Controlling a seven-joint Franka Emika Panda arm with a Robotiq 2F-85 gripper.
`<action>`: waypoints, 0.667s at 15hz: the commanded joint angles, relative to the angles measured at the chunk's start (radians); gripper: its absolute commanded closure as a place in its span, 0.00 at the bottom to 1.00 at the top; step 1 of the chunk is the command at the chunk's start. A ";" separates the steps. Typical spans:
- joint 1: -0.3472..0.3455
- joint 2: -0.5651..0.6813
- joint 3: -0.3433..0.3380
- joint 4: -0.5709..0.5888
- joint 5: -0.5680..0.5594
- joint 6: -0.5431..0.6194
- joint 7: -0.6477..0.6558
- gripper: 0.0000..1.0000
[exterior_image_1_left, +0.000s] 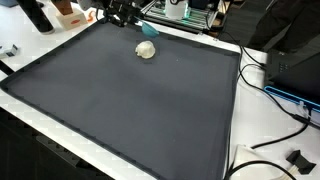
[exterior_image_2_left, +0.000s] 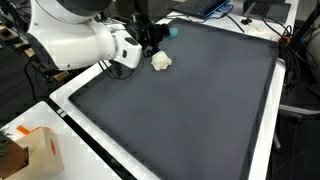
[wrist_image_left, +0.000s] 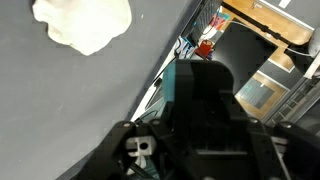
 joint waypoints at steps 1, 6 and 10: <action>-0.009 0.023 0.023 0.003 0.043 0.064 0.034 0.75; 0.001 0.017 0.036 -0.017 0.054 0.171 0.060 0.75; 0.006 0.004 0.049 -0.029 0.044 0.231 0.091 0.75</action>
